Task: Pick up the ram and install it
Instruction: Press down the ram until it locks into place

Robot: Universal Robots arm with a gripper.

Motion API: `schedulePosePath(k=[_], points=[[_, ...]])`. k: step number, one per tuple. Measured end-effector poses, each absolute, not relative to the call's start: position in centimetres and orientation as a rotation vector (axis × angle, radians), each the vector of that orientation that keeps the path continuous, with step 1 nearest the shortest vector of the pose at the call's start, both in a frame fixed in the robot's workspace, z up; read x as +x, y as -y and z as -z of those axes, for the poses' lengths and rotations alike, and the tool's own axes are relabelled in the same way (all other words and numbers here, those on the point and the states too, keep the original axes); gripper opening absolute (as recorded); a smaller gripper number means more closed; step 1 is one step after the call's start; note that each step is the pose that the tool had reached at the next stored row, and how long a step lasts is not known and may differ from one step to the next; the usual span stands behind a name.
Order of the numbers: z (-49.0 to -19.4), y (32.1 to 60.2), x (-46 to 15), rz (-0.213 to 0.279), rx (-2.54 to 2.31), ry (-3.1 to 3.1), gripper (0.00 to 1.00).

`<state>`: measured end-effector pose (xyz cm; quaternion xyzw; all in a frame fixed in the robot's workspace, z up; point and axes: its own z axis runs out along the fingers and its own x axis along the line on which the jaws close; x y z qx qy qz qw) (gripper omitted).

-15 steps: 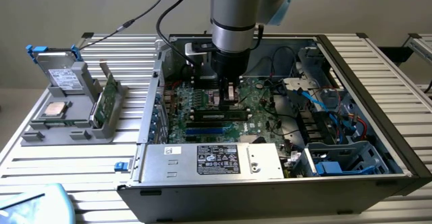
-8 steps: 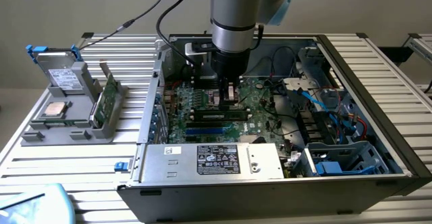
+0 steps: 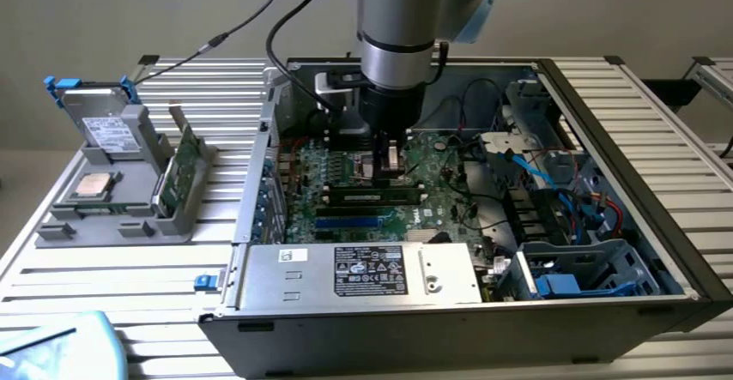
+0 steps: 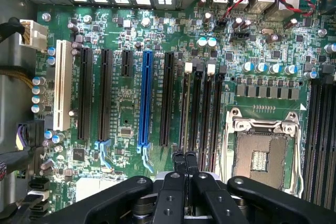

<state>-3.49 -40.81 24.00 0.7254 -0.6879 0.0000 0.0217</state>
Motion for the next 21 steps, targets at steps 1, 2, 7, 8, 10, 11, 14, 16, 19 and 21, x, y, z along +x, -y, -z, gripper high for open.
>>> schedulePosePath(k=[1,2,7,8,10,11,14,16,19,21], points=[[-24.0,40.8,-3.2,0.0,2.248,2.132,0.11],[-24.0,40.8,-2.8,0.0,2.248,2.132,0.11],[-24.0,40.8,-1.0,0.0,2.248,2.132,0.11],[-24.0,40.8,-0.9,0.0,2.248,2.132,0.11],[-24.0,40.8,-0.7,0.0,2.248,2.132,0.11],[-24.0,40.8,-0.7,0.0,2.248,2.132,0.11],[-24.0,40.8,-0.7,0.0,2.248,2.132,0.11],[-23.9,40.8,-0.7,0.0,2.249,2.132,0.11],[-23.7,40.8,-0.7,0.0,2.249,2.132,0.11],[-23.5,40.8,-0.7,0.0,2.248,2.132,0.11]])
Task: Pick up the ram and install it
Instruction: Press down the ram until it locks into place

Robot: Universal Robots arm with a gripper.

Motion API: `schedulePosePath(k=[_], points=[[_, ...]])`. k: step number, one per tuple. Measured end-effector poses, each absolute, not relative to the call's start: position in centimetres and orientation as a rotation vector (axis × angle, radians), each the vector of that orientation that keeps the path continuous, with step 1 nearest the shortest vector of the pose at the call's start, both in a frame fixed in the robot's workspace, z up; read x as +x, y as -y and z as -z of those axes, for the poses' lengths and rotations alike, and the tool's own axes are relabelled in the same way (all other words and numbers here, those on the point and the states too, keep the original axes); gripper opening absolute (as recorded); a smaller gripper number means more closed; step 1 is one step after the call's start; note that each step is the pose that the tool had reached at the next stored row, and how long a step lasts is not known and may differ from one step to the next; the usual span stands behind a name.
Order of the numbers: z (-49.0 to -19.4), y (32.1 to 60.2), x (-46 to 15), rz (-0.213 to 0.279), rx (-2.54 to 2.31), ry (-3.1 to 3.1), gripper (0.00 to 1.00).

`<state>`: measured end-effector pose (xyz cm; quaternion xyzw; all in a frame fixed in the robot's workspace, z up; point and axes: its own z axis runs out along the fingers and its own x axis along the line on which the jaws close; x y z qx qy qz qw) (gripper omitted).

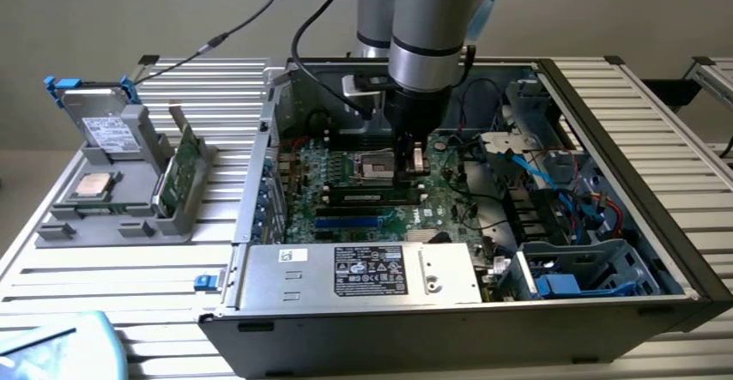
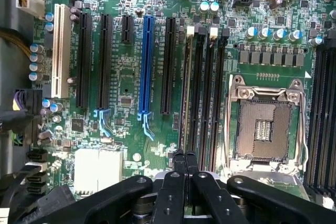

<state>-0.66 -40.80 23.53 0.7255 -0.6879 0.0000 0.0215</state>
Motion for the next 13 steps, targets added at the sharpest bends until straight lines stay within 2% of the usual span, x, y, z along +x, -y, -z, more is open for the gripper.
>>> schedulePosePath(k=[13], points=[[-22.57,40.81,-0.67,0.0,2.248,2.132,0.11]])
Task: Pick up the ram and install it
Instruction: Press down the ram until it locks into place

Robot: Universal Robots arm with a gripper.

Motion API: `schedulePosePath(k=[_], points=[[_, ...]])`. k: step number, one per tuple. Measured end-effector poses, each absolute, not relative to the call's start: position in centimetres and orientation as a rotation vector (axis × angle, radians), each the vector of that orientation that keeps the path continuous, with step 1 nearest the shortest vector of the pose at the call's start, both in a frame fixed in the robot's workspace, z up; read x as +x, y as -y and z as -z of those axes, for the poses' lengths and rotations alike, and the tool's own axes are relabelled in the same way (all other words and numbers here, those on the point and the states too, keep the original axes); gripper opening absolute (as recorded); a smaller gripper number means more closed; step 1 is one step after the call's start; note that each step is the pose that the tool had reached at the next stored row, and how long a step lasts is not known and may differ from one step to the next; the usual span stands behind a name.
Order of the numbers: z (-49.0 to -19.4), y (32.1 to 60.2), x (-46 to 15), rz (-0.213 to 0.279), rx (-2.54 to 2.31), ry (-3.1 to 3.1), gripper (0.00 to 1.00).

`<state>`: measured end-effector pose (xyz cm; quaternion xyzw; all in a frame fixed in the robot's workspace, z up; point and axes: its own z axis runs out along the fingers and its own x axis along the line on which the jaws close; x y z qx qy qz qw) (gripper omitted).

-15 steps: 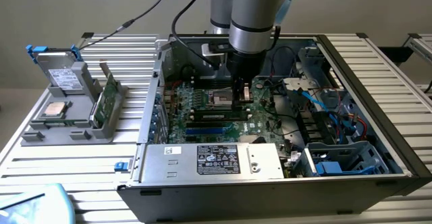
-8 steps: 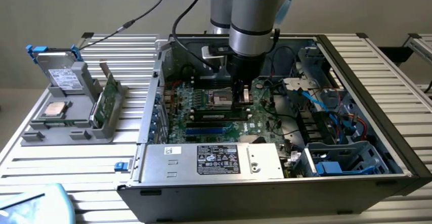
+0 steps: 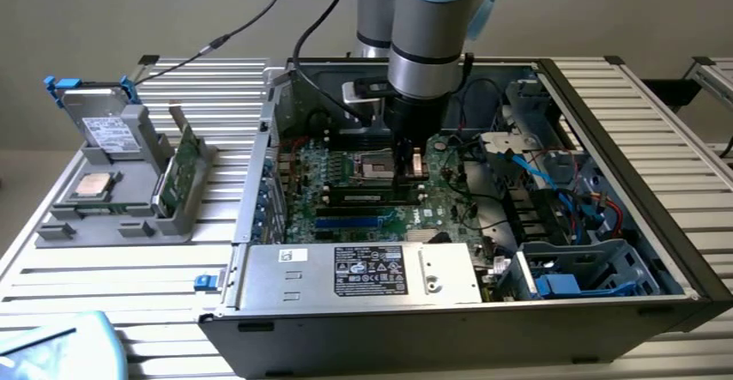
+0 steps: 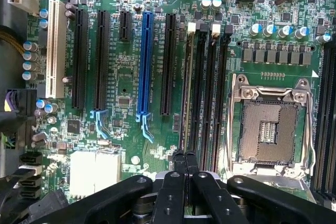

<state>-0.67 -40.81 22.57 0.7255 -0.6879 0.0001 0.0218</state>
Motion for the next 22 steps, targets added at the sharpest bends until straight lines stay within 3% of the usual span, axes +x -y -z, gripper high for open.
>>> schedulePosePath(k=[22], points=[[-23.6,40.8,-4.3,-0.008,2.252,2.136,0.11]])
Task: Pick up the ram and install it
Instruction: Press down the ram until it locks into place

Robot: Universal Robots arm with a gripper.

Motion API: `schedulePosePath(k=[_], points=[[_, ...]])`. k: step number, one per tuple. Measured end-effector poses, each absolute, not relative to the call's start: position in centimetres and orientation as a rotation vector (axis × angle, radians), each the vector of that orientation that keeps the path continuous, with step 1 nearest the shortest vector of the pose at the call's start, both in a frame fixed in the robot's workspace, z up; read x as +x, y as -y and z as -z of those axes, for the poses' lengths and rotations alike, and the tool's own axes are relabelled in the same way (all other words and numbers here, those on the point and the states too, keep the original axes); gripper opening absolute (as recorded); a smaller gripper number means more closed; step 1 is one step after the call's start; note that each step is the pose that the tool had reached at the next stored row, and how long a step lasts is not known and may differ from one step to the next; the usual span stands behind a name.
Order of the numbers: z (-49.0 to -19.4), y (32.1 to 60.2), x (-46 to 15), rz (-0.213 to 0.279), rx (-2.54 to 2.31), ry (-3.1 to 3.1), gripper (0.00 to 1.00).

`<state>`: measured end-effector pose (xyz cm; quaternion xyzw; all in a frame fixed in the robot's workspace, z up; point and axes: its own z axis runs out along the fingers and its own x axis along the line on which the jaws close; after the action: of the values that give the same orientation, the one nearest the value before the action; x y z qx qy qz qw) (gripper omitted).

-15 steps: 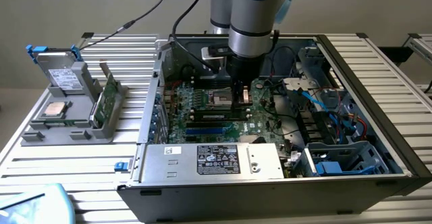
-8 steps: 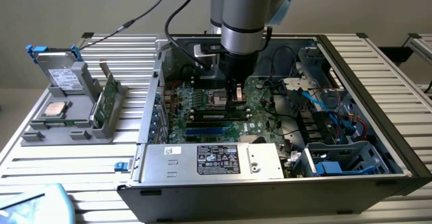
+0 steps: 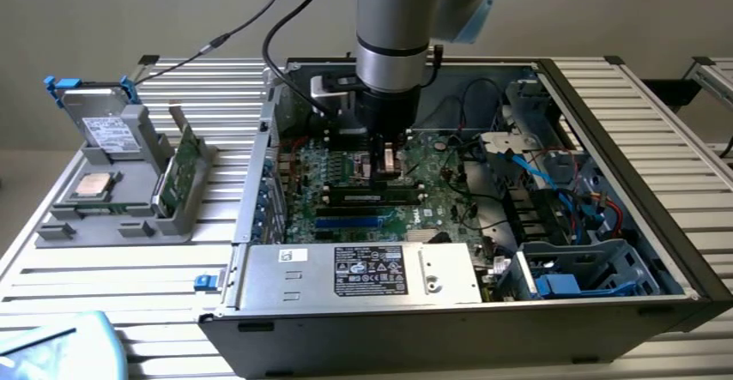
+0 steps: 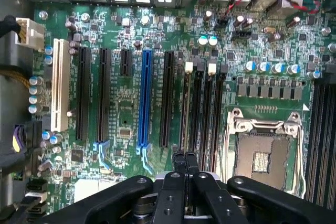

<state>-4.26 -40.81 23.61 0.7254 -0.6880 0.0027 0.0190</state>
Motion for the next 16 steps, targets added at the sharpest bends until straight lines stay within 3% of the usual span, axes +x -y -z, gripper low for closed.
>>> schedulePosePath(k=[16], points=[[-23.11,40.8,-5.0,-0.012,2.254,2.137,0.11]])
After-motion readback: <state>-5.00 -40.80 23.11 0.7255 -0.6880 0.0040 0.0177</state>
